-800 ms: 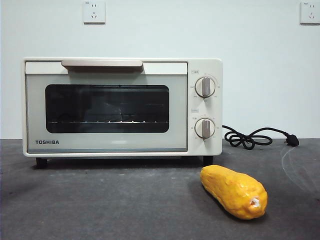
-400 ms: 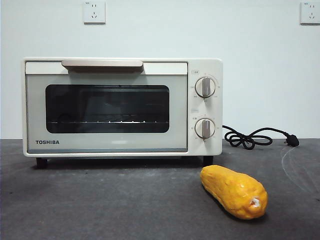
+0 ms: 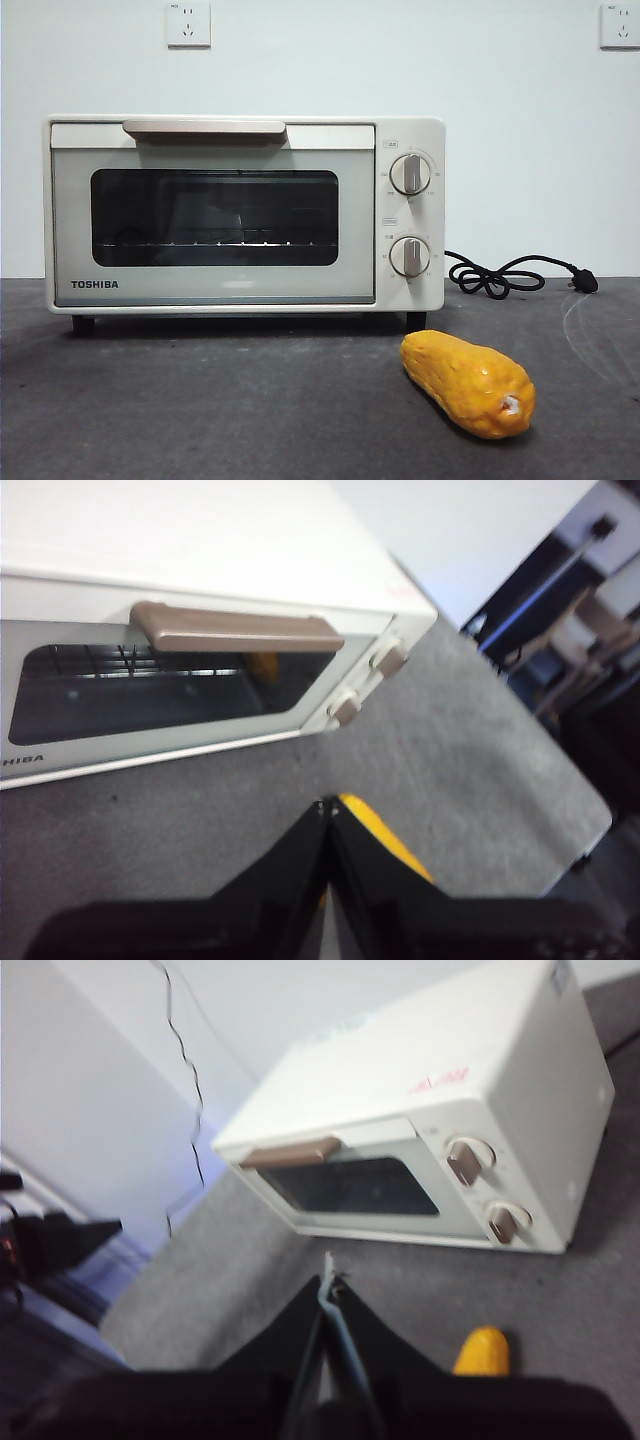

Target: Take the corn from the table,put the corn in the oven

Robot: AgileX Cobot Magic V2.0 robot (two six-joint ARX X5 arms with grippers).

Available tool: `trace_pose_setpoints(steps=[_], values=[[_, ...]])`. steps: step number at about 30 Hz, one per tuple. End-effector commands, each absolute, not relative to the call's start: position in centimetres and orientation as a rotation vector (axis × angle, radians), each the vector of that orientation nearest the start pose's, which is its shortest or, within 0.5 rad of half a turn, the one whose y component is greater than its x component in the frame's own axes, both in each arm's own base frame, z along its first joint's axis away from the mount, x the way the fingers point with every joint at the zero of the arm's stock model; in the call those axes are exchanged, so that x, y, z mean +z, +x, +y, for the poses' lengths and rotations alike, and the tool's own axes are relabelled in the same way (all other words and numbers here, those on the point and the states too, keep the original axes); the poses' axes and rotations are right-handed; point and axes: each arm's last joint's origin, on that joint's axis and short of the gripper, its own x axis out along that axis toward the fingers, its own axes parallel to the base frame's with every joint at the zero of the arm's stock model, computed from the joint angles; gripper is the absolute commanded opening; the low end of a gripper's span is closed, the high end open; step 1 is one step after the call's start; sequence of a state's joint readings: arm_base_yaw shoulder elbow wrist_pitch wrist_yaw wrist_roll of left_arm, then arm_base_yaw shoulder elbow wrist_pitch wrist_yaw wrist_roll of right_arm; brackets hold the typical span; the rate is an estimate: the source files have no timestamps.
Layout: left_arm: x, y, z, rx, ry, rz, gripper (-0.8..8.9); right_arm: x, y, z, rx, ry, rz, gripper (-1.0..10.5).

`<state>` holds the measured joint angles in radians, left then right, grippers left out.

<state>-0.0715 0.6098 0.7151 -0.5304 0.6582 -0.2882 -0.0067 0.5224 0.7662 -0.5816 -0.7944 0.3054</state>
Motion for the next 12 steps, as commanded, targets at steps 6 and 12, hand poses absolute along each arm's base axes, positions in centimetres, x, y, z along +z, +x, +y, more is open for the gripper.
trace_pose_setpoints(steps=[6, 12], values=[[33.4, 14.0, -3.5, -0.721, -0.277, 0.528, -0.06, 34.8, 11.5, 2.2, 0.767, 0.251, 0.553, 0.5], [34.6, 14.7, -4.5, -0.724, -0.244, 0.521, -0.05, 34.7, 13.1, 3.4, 0.775, 0.215, 0.642, 2.2]])
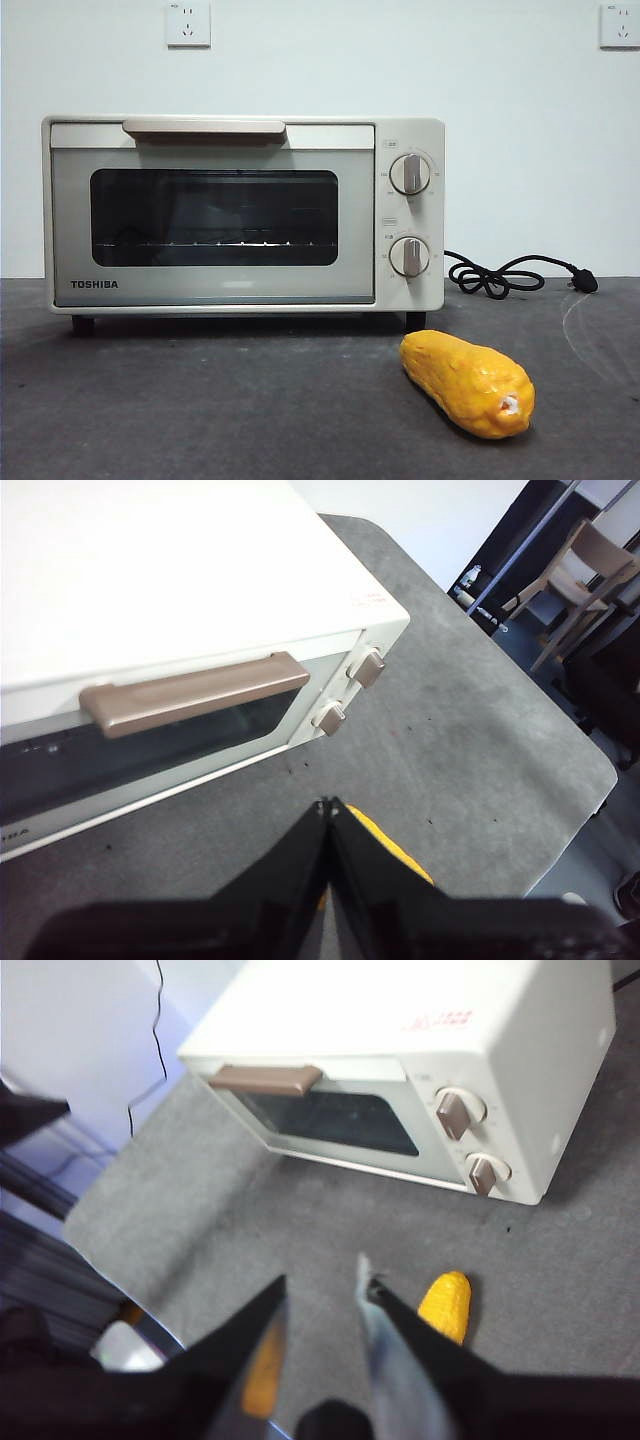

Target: Take the corn from the table,put the corn in the oven

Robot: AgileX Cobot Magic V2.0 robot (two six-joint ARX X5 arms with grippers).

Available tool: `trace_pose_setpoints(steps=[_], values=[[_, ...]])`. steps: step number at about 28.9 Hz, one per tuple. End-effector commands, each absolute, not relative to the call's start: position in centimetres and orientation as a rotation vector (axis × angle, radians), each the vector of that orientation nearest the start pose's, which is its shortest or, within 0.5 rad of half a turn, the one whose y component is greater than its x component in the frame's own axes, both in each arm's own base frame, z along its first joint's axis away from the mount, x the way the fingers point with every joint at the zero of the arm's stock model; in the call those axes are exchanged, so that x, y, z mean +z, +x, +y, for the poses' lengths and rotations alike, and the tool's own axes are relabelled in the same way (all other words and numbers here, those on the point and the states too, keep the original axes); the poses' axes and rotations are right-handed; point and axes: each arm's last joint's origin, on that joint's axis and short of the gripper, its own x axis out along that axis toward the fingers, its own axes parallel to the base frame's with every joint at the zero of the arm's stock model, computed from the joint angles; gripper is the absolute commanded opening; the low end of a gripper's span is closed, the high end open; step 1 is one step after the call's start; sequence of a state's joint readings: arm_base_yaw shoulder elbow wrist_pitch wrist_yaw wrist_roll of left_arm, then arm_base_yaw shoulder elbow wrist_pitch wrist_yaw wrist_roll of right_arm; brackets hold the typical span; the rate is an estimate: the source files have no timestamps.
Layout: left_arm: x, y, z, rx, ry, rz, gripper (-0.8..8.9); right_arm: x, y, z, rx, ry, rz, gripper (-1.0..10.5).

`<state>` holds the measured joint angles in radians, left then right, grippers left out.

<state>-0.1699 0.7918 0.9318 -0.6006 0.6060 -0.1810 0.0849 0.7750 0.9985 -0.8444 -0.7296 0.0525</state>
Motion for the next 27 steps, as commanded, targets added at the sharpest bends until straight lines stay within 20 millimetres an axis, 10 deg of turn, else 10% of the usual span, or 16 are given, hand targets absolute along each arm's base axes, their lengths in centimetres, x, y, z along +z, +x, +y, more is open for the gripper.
trace_pose_setpoints(steps=[1, 15, 27], values=[[34.7, 14.7, -4.6, -0.724, -0.238, 0.522, -0.06, 34.6, 13.3, 3.7, 0.768, 0.202, 0.656, 2.5], [34.4, 14.9, -6.4, -0.758, -0.193, 0.556, -0.05, 30.9, 16.8, 11.0, 0.648, -0.022, 0.889, 5.1], [34.3, 15.0, -6.6, -0.744, -0.181, 0.560, -0.05, 21.0, 21.6, 18.3, 0.558, -0.218, 1.208, 5.0]])
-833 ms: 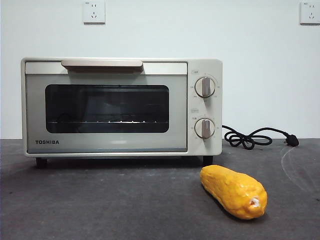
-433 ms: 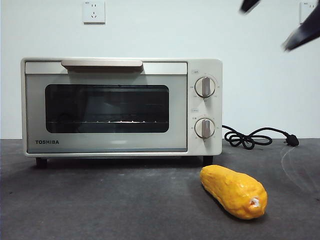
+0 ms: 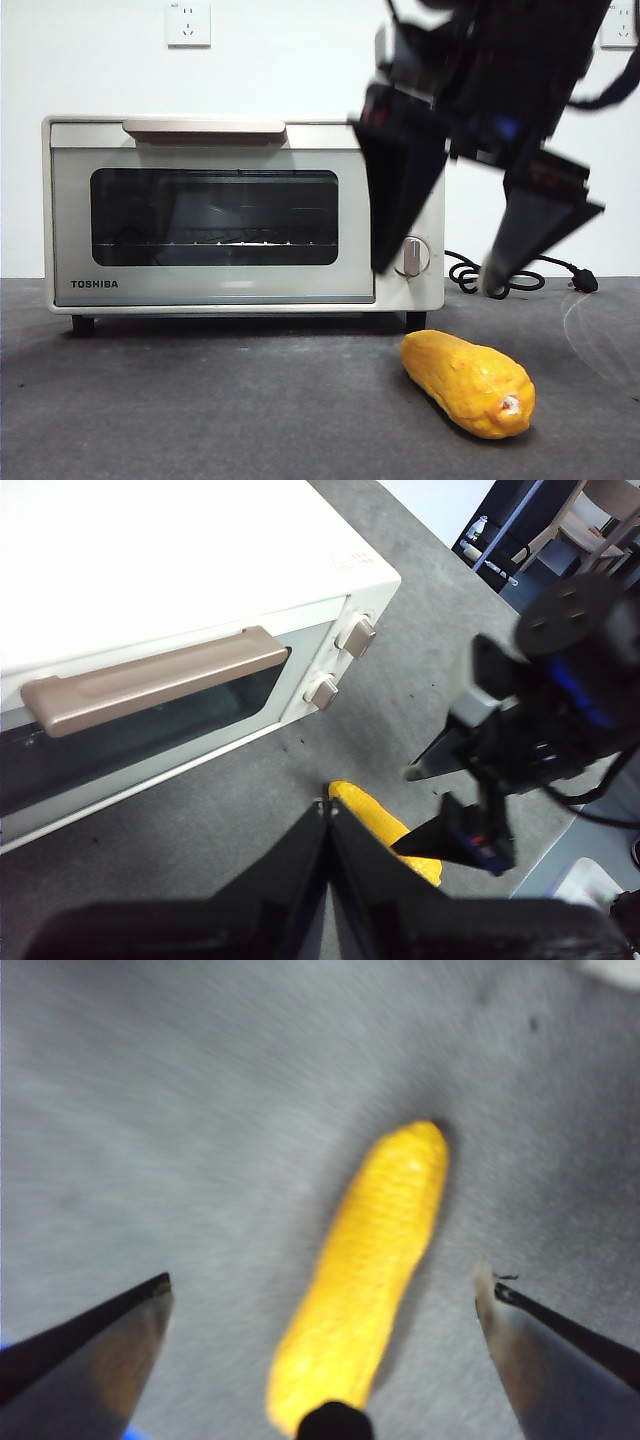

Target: Take the corn from the table,put the corn in the oven

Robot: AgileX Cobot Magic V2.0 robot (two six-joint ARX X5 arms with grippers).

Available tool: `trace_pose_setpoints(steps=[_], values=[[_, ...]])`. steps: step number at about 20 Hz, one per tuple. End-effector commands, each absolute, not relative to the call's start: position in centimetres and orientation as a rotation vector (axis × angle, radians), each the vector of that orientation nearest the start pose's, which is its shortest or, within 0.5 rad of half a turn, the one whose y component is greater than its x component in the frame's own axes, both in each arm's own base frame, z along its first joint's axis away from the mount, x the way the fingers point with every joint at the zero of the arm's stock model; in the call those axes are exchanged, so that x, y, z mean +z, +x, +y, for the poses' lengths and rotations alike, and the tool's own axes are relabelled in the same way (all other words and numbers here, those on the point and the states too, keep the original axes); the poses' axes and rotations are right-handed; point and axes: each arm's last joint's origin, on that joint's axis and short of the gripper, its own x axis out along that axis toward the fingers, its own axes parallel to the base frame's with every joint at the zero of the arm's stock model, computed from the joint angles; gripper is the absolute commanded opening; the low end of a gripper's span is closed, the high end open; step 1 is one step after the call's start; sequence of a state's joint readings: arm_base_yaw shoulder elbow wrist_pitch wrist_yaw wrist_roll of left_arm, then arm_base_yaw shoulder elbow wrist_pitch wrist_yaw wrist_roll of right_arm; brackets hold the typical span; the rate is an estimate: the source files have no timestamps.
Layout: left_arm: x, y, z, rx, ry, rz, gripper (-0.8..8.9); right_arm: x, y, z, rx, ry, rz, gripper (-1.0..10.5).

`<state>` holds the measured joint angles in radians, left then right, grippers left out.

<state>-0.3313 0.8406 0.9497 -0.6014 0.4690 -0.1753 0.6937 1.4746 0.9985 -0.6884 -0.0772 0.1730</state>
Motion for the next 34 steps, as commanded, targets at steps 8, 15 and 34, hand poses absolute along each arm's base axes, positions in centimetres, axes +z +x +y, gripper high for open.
trace_pose_setpoints(steps=[8, 15, 34], values=[[34.2, 15.2, -6.6, -0.718, -0.174, 0.562, -0.05, 17.4, 22.5, 19.0, 0.524, -0.264, 1.334, 3.8], [34.4, 15.6, -6.7, -0.721, -0.170, 0.537, -0.05, 17.5, 21.7, 18.9, 0.564, -0.296, 1.389, -0.1], [31.9, 23.4, -9.2, -0.632, -0.149, 0.453, -0.05, 36.8, 9.2, 14.6, 0.987, 0.028, 0.618, -0.1]])
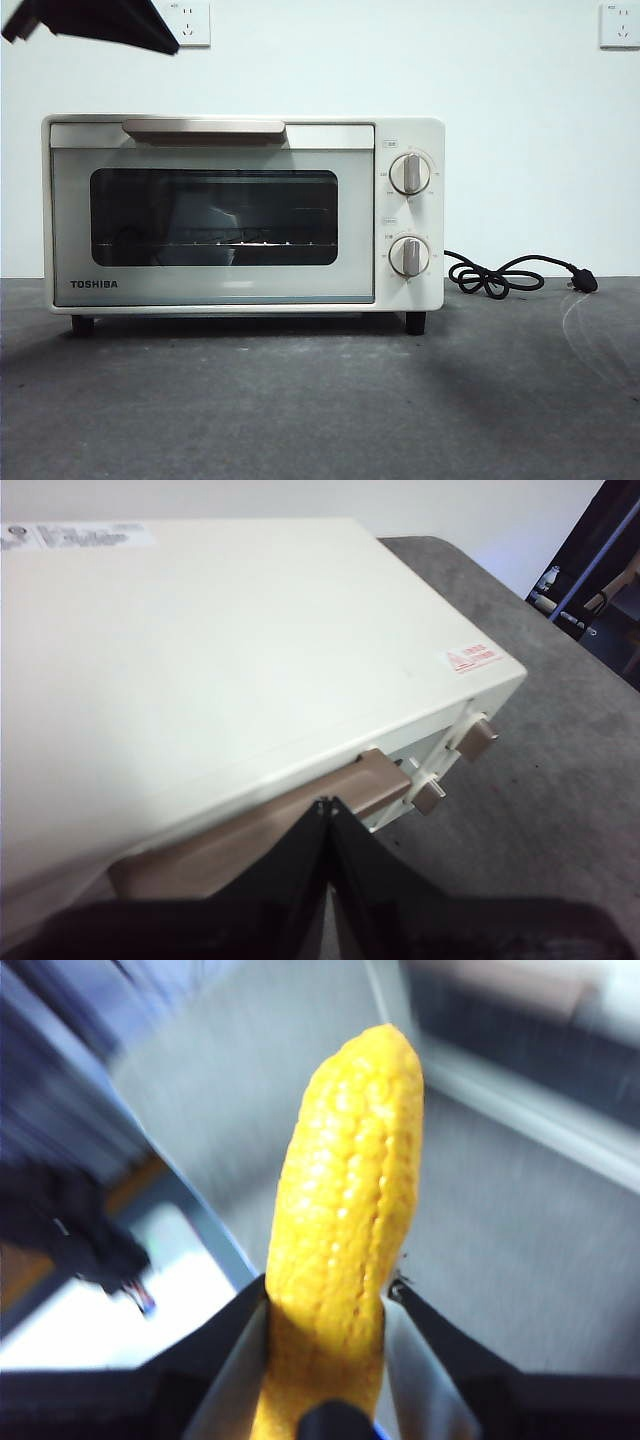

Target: Take the corn from the table,put the corn in the oven

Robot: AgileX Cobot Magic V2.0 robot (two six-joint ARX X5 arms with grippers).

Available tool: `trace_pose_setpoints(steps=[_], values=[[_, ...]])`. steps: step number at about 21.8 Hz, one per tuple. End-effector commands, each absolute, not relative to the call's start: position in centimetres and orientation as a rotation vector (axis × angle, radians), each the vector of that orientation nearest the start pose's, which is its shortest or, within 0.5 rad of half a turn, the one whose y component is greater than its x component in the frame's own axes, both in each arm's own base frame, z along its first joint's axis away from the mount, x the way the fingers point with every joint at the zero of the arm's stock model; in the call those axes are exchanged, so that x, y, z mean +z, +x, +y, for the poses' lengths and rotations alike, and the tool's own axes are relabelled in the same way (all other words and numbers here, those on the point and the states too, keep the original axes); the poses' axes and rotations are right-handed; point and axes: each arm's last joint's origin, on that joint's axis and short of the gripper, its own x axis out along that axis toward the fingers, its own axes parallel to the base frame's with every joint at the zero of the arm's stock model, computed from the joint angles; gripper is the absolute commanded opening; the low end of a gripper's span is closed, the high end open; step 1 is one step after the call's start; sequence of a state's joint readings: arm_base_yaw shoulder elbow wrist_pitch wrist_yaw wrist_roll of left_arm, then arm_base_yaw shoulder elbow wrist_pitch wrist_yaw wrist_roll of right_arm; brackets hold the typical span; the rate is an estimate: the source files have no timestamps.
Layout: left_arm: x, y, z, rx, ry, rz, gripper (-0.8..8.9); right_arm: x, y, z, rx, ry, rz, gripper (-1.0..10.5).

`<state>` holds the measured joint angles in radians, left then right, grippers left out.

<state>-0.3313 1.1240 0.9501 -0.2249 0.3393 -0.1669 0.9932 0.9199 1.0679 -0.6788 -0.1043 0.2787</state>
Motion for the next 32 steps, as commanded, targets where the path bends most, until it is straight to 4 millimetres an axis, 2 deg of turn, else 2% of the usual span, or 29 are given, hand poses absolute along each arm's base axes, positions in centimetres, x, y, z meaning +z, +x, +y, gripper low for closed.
trace_pose_setpoints(steps=[1, 6, 12, 32], values=[[31.6, 23.7, -9.3, -0.631, -0.149, 0.459, -0.05, 37.5, 8.9, 14.2, 0.993, 0.040, 0.594, -0.1], [30.2, 25.4, -9.7, -0.573, -0.133, 0.487, -0.05, 40.2, 8.3, 13.3, 1.020, 0.054, 0.499, -0.1], [28.1, 26.5, -10.4, -0.573, -0.129, 0.584, -0.05, 40.5, 8.2, 13.1, 1.006, 0.039, 0.484, -0.1], [26.0, 23.6, -13.6, -0.680, -0.047, 0.849, -0.05, 40.4, 8.3, 13.1, 0.989, 0.028, 0.480, -0.1]])
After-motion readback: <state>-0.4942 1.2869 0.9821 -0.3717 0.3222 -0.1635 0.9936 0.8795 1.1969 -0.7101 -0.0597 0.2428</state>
